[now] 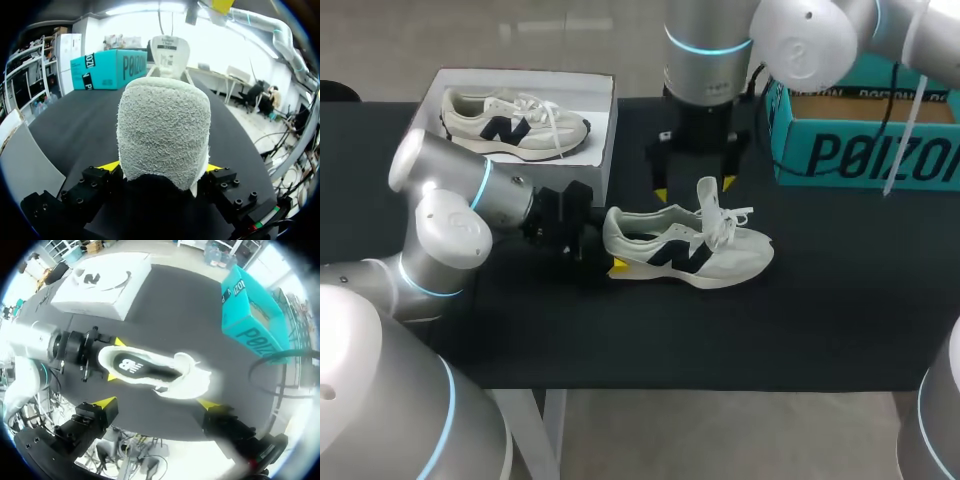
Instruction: Take the shoe out of the shoebox, open the shoe tongue, remove and reinsert the insole, then place the shoe into the shoebox
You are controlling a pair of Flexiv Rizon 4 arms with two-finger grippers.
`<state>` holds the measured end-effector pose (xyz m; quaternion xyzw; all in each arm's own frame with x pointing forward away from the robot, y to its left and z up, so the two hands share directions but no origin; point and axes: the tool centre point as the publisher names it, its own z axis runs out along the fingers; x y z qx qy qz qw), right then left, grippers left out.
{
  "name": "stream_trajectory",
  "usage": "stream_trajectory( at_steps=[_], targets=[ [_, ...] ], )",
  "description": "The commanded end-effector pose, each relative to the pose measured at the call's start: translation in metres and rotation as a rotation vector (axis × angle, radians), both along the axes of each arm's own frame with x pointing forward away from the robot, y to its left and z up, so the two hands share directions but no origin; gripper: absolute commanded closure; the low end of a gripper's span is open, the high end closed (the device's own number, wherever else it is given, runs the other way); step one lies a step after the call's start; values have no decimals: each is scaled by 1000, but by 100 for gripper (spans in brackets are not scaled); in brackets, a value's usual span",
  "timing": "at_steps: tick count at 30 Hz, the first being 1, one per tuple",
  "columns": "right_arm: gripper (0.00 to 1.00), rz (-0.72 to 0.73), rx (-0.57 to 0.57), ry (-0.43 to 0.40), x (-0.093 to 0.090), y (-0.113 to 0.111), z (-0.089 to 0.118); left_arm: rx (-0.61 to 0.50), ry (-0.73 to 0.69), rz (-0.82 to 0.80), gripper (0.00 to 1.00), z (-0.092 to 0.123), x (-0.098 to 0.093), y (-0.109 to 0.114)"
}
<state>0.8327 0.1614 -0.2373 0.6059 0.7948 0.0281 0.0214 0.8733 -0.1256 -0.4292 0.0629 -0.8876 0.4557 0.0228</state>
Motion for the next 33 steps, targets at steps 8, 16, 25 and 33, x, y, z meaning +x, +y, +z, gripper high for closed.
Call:
stream_trajectory(
  at_steps=[8,16,25,33],
  targets=[
    [0,782,163,57,7,1,-4,0,0,-1,100,0,0,0],
    [100,1344,-62,81,28,31,-7,0,0,-1,100,0,0,0],
    [100,1363,-42,151,31,30,-12,0,0,-1,100,0,0,0],
    [100,1356,-53,164,35,29,-26,0,0,-1,100,0,0,0]
  ],
)
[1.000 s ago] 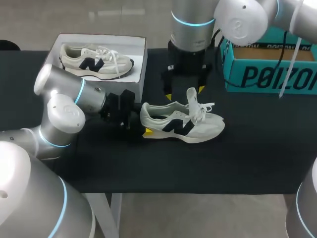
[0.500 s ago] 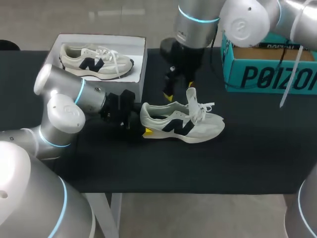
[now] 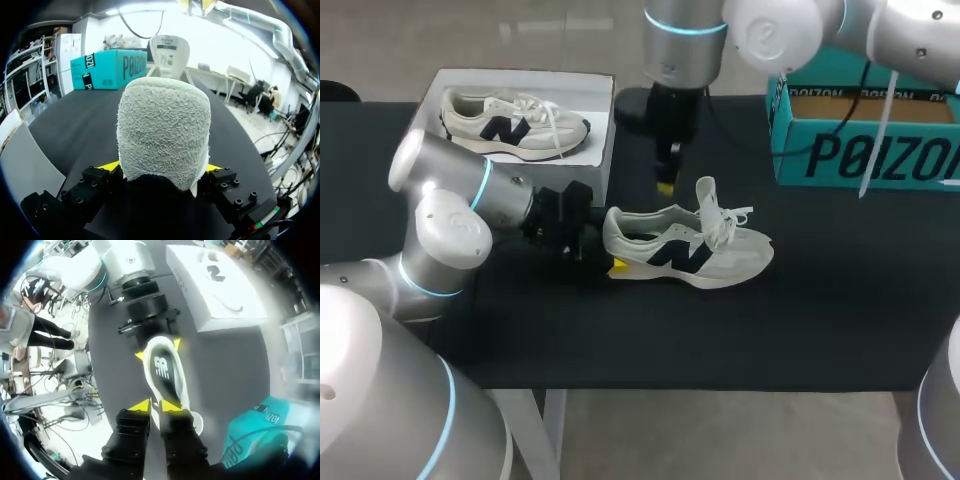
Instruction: Take the shoe out of the shoebox, open the shoe tongue, remove and reinsert the insole, then place the shoe into the shoebox
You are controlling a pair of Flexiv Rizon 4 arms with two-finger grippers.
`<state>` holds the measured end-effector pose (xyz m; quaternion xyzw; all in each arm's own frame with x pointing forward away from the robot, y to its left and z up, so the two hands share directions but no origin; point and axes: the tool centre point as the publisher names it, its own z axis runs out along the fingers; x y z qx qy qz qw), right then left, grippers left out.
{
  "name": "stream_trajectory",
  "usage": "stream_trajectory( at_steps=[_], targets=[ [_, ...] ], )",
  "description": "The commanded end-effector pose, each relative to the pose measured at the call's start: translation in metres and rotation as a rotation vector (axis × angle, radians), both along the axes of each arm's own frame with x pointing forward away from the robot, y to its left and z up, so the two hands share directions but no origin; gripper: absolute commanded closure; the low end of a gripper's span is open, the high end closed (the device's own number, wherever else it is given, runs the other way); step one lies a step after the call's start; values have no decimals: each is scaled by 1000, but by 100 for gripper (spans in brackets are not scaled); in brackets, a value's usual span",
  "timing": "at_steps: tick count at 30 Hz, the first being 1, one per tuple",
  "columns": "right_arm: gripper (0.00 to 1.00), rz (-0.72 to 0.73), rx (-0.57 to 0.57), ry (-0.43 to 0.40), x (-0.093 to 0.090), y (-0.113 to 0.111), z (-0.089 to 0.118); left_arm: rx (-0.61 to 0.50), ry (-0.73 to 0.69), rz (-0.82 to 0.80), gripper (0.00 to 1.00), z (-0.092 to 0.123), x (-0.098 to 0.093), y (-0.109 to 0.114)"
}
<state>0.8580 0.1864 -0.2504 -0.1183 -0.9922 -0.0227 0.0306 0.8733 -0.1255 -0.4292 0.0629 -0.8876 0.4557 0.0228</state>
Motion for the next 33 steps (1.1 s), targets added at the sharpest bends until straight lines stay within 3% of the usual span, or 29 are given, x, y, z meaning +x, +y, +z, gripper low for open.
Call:
stream_trajectory(
  at_steps=[1,7,12,17,29,33],
  targets=[
    [100,283,-80,30,14,-1,-21,0,0,-1,100,0,0,0],
    [100,222,-62,-27,23,-6,-52,0,0,-1,100,0,0,0],
    [100,169,-68,-26,31,-5,-70,0,0,-1,100,0,0,0],
    [100,109,-104,-19,33,-10,-77,0,0,-1,100,0,0,0],
    [100,132,-113,-19,33,-10,-79,0,0,-1,100,0,0,0],
    [100,125,-159,-130,31,-6,-89,0,0,-1,100,0,0,0]
  ],
)
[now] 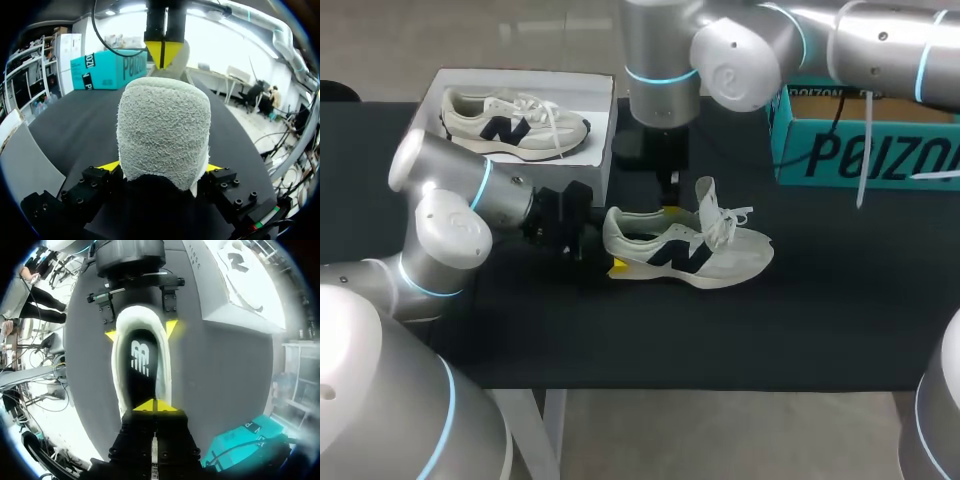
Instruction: Take the shoe out of the shoebox, open the shoe tongue, remove and reinsert the insole, then place the shoe into the shoebox
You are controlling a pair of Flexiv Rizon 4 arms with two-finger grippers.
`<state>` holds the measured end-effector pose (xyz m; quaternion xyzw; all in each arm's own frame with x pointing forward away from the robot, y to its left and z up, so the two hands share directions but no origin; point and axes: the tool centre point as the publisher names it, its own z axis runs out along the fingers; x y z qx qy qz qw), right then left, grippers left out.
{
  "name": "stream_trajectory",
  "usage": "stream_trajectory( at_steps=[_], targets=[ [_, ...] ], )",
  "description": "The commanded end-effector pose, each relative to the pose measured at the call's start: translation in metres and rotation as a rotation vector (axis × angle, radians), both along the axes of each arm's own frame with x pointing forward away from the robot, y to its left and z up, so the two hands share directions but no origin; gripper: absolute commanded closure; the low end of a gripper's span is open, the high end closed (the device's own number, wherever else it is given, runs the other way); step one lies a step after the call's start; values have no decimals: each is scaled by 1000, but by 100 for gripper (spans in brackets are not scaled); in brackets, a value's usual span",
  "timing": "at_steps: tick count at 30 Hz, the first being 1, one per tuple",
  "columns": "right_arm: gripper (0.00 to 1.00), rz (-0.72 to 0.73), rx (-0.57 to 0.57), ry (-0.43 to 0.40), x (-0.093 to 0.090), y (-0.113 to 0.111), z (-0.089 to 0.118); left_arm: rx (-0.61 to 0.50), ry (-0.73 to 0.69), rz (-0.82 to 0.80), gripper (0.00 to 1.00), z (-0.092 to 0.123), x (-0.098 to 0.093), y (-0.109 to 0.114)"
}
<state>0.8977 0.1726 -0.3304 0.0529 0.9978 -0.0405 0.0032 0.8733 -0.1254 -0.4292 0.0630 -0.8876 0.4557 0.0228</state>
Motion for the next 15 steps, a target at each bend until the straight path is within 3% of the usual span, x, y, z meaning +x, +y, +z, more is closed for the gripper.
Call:
stream_trajectory(
  at_steps=[1,4,15],
  targets=[
    [100,-3,-27,-92,-9,8,-12,0,0,-1,100,0,0,0],
    [100,2,-5,-118,-11,7,-20,0,0,-1,100,0,0,0],
    [100,29,-6,-68,-8,1,-44,0,0,-1,100,0,0,0]
  ],
)
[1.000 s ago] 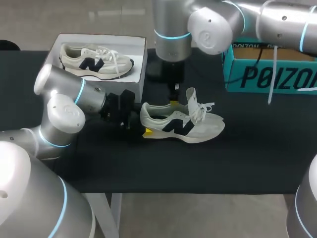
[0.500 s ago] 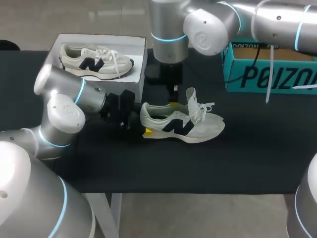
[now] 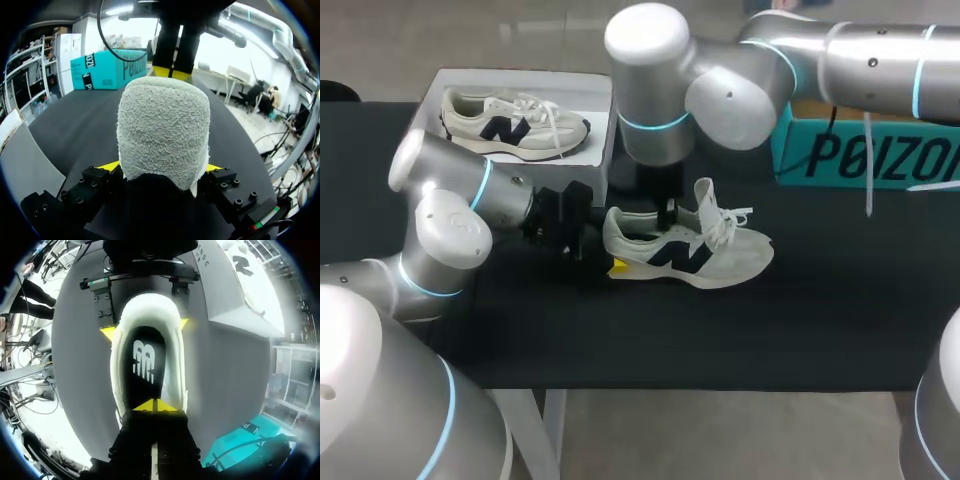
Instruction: Take the shoe out of the shoebox, open the shoe tongue, remove and reinsert the insole, then place the shoe into the shoebox
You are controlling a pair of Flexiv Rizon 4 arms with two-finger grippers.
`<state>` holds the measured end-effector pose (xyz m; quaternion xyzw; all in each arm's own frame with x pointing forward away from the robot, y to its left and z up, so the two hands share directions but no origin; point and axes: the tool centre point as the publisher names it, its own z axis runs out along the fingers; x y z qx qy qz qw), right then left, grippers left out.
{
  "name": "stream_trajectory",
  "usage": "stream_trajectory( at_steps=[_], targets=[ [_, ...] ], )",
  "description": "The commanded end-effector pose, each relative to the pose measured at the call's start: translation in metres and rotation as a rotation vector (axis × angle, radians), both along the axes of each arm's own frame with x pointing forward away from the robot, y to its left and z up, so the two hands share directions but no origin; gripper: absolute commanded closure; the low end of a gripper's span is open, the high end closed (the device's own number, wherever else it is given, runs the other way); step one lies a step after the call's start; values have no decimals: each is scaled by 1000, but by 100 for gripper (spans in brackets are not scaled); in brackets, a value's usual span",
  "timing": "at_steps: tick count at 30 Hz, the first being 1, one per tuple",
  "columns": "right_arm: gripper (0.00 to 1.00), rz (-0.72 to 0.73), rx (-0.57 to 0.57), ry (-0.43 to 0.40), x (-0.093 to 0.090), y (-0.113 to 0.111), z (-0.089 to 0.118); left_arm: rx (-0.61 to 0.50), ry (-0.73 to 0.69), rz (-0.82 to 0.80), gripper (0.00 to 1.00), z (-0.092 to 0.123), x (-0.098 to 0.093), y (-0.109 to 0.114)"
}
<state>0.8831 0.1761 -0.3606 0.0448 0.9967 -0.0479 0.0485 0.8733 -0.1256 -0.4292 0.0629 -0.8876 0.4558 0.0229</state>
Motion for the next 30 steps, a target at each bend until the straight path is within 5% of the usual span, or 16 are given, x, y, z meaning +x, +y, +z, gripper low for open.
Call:
stream_trajectory(
  at_steps=[1,12,25,26,27,30],
  targets=[
    [100,8,11,26,8,-6,-17,0,0,0,100,0,0,0],
    [100,-3,33,104,13,-18,-50,0,0,0,100,0,0,0],
    [100,-27,22,52,28,-20,-57,0,0,0,100,0,0,0],
    [95,-28,20,52,29,-19,-58,0,0,0,100,0,0,0],
    [69,-27,20,56,29,-18,-60,0,0,0,100,0,0,0],
    [56,-25,22,83,25,-15,-68,0,0,0,100,0,0,0]
  ],
)
